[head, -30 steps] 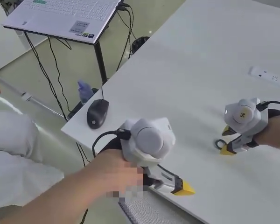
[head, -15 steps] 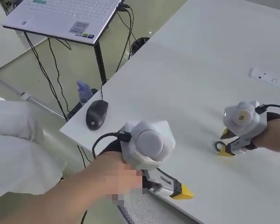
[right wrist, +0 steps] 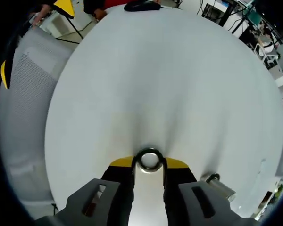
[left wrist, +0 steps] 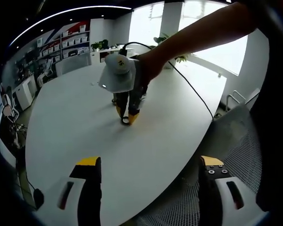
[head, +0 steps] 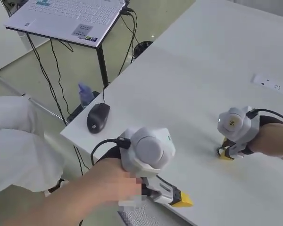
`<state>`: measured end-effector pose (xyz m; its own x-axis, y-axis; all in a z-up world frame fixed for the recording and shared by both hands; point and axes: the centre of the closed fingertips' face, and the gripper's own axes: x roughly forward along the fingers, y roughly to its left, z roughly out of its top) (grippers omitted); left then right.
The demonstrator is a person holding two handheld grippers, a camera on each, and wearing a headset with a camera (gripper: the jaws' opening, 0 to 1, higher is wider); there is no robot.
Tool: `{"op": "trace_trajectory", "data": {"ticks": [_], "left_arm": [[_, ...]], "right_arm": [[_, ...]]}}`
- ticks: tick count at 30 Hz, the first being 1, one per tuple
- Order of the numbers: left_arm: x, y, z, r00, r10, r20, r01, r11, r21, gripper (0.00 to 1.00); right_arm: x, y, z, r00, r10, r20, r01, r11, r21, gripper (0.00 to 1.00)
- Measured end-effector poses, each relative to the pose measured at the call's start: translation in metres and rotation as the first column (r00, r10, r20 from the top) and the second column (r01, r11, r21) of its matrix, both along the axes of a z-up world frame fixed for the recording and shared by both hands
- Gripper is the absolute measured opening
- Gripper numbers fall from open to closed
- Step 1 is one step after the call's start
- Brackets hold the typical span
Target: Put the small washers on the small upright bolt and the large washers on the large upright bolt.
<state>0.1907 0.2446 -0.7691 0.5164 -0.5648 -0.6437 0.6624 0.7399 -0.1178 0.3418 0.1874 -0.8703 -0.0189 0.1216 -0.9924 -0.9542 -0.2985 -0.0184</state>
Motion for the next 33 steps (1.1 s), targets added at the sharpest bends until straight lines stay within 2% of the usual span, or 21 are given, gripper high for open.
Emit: {"op": "trace_trajectory", "data": {"ticks": [2, 7, 11, 26, 33], "left_arm": [[0.000, -0.001, 0.001, 1.000, -0.001, 0.002, 0.001, 1.000, -0.001, 0.84], [-0.004, -0.001, 0.000, 1.000, -0.002, -0.002, 0.002, 1.000, 0.002, 0.83], [-0.006, 0.002, 0.001, 1.000, 0.006, -0.003, -0.006, 1.000, 0.002, 0.82], [-0.010, 0.004, -0.003, 1.000, 0.003, -0.013, -0.003, 1.000, 0.013, 0.80], [-0.010, 0.006, -0.004, 1.000, 0.005, -0.017, -0.005, 1.000, 0.013, 0.80]], "right_arm": [[0.002, -0.001, 0.000, 1.000, -0.004, 0.002, 0.004, 1.000, -0.001, 0.23], [0.004, -0.002, 0.002, 0.999, -0.044, -0.025, 0.045, 0.998, 0.032, 0.22], [0.002, -0.002, 0.003, 0.999, -0.036, -0.019, 0.036, 0.999, 0.030, 0.22], [0.013, -0.007, 0.006, 0.996, -0.087, -0.021, 0.088, 0.996, 0.031, 0.22], [0.011, -0.006, 0.002, 0.999, -0.042, -0.009, 0.042, 0.999, 0.032, 0.24]]}}
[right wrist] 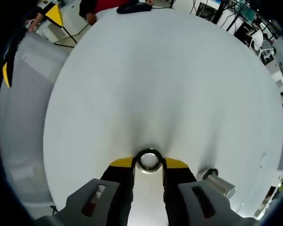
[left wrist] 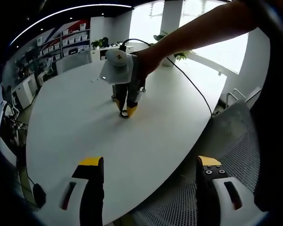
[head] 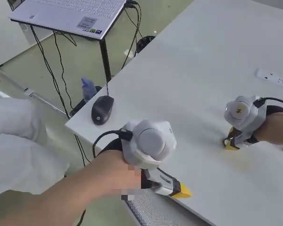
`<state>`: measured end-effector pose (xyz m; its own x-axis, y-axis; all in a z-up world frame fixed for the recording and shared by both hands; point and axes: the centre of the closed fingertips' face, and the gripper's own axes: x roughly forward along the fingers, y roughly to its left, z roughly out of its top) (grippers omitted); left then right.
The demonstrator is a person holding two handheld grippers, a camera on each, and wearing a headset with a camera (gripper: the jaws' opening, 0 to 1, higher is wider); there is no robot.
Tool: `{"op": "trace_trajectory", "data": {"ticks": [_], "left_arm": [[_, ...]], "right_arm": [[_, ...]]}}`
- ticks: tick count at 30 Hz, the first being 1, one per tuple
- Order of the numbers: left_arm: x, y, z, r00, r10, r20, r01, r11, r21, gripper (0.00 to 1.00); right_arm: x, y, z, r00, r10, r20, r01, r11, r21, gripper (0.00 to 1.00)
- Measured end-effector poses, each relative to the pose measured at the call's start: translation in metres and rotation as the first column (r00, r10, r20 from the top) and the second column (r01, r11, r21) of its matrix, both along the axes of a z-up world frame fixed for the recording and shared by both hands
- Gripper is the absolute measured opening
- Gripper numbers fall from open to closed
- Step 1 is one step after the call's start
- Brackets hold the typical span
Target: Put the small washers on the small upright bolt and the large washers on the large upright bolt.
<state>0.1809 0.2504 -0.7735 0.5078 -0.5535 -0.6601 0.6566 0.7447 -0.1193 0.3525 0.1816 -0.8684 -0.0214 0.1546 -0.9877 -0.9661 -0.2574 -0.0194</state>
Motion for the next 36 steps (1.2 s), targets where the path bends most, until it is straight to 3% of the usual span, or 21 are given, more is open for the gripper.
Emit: {"op": "trace_trajectory", "data": {"ticks": [9, 23, 27, 31, 36], "left_arm": [[-0.0009, -0.0010, -0.0012, 1.000, -0.006, -0.003, 0.006, 1.000, 0.002, 0.79], [-0.0017, -0.0020, -0.0034, 1.000, -0.007, -0.011, 0.007, 1.000, 0.003, 0.77], [0.0002, -0.0011, -0.0014, 1.000, -0.004, -0.005, 0.004, 1.000, 0.001, 0.77], [-0.0006, -0.0007, -0.0020, 1.000, -0.010, -0.009, 0.010, 1.000, 0.007, 0.77], [-0.0017, -0.0019, -0.0026, 1.000, -0.021, -0.012, 0.021, 1.000, 0.011, 0.76]], "right_arm": [[0.0019, -0.0015, -0.0003, 1.000, -0.005, -0.009, 0.005, 1.000, 0.004, 0.29], [-0.0021, -0.0036, -0.0019, 1.000, -0.027, -0.003, 0.027, 1.000, -0.011, 0.22], [-0.0002, -0.0025, -0.0012, 0.997, -0.072, -0.020, 0.072, 0.997, -0.007, 0.21], [-0.0007, -0.0028, -0.0012, 0.998, -0.062, -0.017, 0.061, 0.998, -0.010, 0.21], [0.0011, -0.0052, 0.0075, 0.996, -0.082, -0.026, 0.082, 0.997, -0.003, 0.21]]}}
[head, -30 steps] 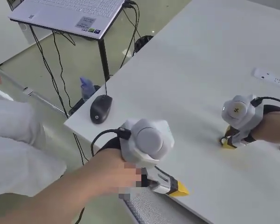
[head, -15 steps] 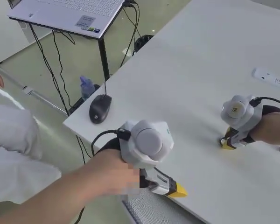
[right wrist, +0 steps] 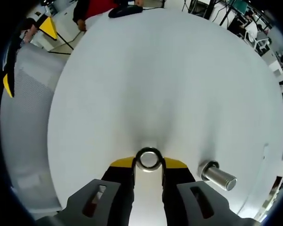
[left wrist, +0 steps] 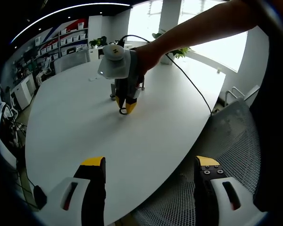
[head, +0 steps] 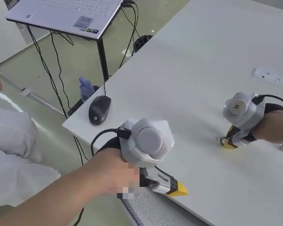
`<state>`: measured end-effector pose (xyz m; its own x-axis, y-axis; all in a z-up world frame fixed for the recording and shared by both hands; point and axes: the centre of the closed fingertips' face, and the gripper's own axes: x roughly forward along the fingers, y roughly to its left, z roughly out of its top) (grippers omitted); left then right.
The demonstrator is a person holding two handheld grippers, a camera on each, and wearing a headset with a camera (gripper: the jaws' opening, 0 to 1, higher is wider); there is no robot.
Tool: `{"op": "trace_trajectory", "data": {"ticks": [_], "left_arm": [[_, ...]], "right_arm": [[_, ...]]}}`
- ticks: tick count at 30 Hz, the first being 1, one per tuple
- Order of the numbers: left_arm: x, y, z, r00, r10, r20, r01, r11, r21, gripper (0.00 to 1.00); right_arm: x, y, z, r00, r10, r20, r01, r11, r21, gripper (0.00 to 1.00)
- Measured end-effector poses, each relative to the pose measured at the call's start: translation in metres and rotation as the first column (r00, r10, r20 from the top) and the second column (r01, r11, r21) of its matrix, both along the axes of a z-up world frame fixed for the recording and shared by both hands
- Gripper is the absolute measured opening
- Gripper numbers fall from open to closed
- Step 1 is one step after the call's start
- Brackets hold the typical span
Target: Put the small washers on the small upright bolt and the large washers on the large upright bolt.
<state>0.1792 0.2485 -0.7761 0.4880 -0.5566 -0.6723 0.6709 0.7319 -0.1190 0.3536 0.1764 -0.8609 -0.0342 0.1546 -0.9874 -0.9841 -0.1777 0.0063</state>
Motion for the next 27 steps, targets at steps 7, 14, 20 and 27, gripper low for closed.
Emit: {"op": "trace_trajectory", "data": {"ticks": [7, 14, 20, 27], "left_arm": [[0.003, 0.000, 0.002, 1.000, -0.017, 0.007, 0.016, 1.000, 0.008, 0.75], [0.006, 0.002, 0.005, 1.000, -0.023, 0.016, 0.023, 1.000, 0.011, 0.75], [0.008, 0.001, 0.007, 1.000, -0.021, 0.024, 0.021, 1.000, 0.006, 0.75], [0.008, 0.002, 0.008, 0.999, -0.019, 0.025, 0.019, 1.000, 0.009, 0.75]], "right_arm": [[0.010, -0.008, 0.021, 1.000, -0.027, 0.002, 0.027, 1.000, 0.005, 0.21], [0.020, -0.019, 0.046, 0.999, -0.051, 0.010, 0.051, 0.999, 0.003, 0.21], [0.031, -0.026, 0.064, 0.997, -0.069, 0.027, 0.069, 0.998, 0.000, 0.21], [0.049, -0.026, 0.079, 0.994, -0.104, 0.045, 0.103, 0.995, 0.005, 0.21]]}}
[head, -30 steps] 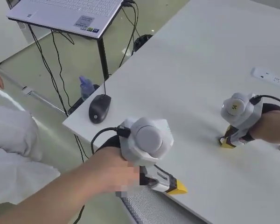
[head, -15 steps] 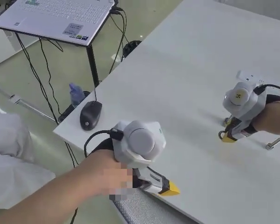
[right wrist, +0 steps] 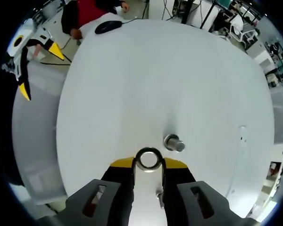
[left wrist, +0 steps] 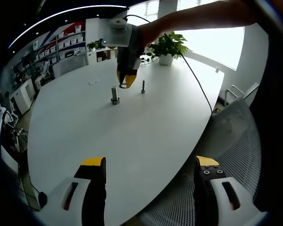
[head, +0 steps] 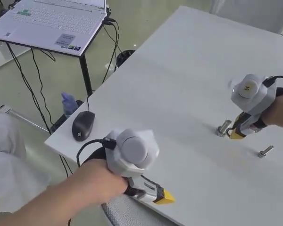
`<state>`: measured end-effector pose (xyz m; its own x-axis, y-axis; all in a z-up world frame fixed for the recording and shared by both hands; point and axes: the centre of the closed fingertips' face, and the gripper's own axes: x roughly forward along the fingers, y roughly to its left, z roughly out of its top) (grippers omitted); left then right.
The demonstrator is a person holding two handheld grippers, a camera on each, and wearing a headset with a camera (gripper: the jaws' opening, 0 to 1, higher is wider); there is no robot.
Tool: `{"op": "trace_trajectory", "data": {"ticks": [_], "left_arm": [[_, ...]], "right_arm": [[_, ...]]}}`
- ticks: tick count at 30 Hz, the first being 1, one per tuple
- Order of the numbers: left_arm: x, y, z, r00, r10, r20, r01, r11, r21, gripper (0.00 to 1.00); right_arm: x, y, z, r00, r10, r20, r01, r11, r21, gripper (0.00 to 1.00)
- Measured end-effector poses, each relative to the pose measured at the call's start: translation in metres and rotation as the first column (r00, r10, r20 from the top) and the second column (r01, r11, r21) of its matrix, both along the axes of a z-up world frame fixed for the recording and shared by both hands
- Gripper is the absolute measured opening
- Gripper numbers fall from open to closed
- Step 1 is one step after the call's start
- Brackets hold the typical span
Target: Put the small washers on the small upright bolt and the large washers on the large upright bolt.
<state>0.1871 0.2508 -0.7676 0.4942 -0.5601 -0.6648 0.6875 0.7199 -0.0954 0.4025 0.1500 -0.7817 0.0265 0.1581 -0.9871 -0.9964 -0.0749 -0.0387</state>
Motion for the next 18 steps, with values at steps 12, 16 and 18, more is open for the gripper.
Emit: {"op": "trace_trajectory", "data": {"ticks": [12, 16, 18], "left_arm": [[0.003, 0.004, -0.001, 1.000, 0.005, -0.008, -0.005, 1.000, 0.003, 0.75], [0.005, 0.007, -0.003, 1.000, 0.011, -0.012, -0.011, 1.000, 0.008, 0.76], [0.005, 0.007, -0.002, 1.000, 0.014, -0.011, -0.014, 1.000, 0.003, 0.76]], "right_arm": [[0.022, 0.001, -0.004, 0.999, -0.024, 0.027, 0.025, 1.000, -0.007, 0.22], [0.029, 0.005, -0.005, 0.999, -0.018, 0.043, 0.018, 1.000, -0.003, 0.22], [0.032, 0.007, -0.005, 0.999, -0.019, 0.046, 0.019, 1.000, 0.003, 0.22]]}}
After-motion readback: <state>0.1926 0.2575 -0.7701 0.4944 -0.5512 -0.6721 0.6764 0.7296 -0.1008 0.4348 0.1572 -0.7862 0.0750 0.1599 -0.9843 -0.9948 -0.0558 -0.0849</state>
